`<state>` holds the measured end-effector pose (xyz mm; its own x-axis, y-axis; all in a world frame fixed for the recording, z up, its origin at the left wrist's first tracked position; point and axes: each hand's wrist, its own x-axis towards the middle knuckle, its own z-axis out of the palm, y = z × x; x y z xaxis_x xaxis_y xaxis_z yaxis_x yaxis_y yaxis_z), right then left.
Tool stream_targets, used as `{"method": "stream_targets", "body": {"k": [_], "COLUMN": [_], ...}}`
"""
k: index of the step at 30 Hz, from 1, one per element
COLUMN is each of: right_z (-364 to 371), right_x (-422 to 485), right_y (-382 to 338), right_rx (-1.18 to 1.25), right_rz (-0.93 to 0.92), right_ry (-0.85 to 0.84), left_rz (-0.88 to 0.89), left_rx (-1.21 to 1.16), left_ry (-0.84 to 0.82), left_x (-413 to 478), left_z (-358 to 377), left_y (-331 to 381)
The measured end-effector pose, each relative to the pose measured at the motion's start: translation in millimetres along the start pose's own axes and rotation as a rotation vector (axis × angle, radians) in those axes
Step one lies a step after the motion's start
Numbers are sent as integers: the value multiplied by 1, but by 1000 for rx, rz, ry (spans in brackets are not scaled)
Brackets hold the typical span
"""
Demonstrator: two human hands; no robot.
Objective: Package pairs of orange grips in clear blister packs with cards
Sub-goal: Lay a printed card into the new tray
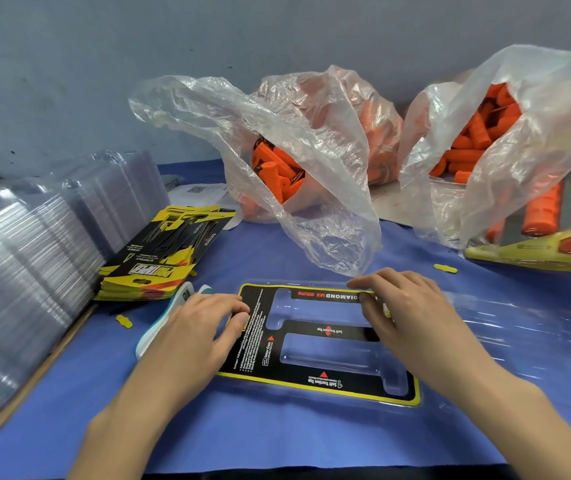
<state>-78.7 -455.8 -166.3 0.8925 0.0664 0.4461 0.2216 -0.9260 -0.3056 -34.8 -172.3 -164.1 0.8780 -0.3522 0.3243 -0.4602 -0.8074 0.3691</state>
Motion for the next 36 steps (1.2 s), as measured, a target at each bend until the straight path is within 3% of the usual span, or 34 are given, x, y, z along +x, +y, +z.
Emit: {"method": "stream_targets", "body": {"k": [11,17,25,29,32,36], "right_z": [-2,-5,-9,-10,-13,-22], "right_x": [0,2,-1,-2,-1,2], "right_y": [-2,-1,3,6,9,20], "right_rx": [24,81,87,60,52,40], "right_rz": [4,11,-1,12,20,27], "right_ry": [-19,-18,-25,-41,-48,-89], "left_rz": [36,-61,-395,-449,-347,108], "left_rx": [-11,-203,-563,-557,-306,-84], "left_ry": [1,31,-308,-365,-256,105], "left_x": [-1,0,-12,-15,-12,-11], "left_z": [2,-14,-23,-24,-24,-15], "left_y": [0,-9,-25,-22,-16,29]}}
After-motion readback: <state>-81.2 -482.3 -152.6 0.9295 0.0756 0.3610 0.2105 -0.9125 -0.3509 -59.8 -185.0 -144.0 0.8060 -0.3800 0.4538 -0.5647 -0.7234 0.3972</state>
